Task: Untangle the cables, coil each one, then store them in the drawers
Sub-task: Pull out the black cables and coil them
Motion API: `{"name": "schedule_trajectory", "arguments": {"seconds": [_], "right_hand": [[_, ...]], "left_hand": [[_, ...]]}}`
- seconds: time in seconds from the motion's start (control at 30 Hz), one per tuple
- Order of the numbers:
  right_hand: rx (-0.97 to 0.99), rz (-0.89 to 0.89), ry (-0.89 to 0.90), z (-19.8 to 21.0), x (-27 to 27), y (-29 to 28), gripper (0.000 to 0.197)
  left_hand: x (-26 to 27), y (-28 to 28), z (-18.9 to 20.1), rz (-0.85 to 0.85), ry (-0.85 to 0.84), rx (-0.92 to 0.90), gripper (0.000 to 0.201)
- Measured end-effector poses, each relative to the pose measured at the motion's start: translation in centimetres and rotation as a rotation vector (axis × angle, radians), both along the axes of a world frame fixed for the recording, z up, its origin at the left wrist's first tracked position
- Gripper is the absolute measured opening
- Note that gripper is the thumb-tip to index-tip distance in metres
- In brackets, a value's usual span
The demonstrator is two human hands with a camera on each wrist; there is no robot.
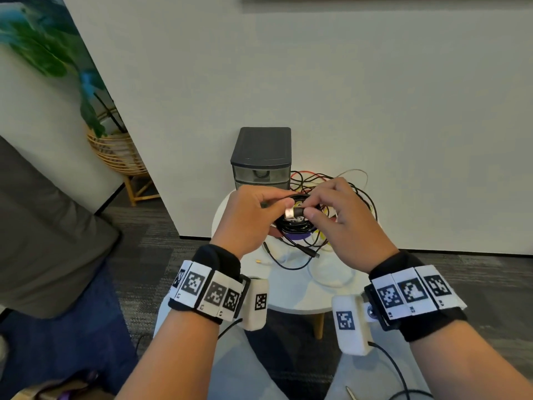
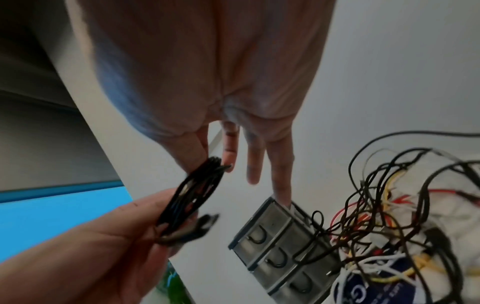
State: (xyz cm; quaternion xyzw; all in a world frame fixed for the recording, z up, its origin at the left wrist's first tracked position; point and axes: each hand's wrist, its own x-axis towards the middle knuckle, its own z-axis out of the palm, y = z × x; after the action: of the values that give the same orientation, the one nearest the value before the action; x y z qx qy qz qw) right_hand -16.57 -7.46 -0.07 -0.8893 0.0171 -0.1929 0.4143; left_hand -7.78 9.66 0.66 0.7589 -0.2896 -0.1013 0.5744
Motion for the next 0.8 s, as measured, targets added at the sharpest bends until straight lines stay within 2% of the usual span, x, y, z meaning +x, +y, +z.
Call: {"name": "schedule_trajectory", "arguments": {"seconds": [0.1, 0.17, 0.23, 0.37, 0.47, 0.6, 0.7, 0.8], "right_hand": [[0.328, -0.031, -0.076, 0.7, -0.3, -0.6, 0.013], [0.270, 0.018, -0.122, 1.1, -0.3, -1.1, 0.012], [0.203, 0.059, -0.083, 1.1, 0.1, -0.7, 0.007], [0.496, -0.059, 0.052, 1.1, 0.9, 0.5, 0.010], [0.586, 0.009, 0.202, 1.4, 0.7, 0.2, 0.026], [0.732, 0.118, 0.216, 1.9, 0.4, -0.1, 0.033], [0.767, 0.153, 0.207, 1.9, 0.3, 0.0, 0.023], [0.936, 0.194, 0.230, 2.0, 0.3, 0.0, 0.025]], "left_hand": [[0.5, 0.9, -0.3, 0.052, 0.061, -0.012, 0.020], [0.7, 1.3, -0.5, 0.074, 0.082, -0.019, 0.020], [0.6, 1.1, -0.4, 0.054, 0.095, -0.048, 0.020], [0.0, 0.2, 0.0, 0.045, 0.062, -0.147, 0.021], [-0.1, 0.1, -0.1, 0.060, -0.024, -0.168, 0.022], [-0.2, -0.1, 0.2, 0.054, 0.003, -0.221, 0.021], [0.0, 0.0, 0.6, 0.038, -0.009, -0.231, 0.022], [-0.1, 0.0, 0.9, 0.004, 0.052, -0.236, 0.025]]}}
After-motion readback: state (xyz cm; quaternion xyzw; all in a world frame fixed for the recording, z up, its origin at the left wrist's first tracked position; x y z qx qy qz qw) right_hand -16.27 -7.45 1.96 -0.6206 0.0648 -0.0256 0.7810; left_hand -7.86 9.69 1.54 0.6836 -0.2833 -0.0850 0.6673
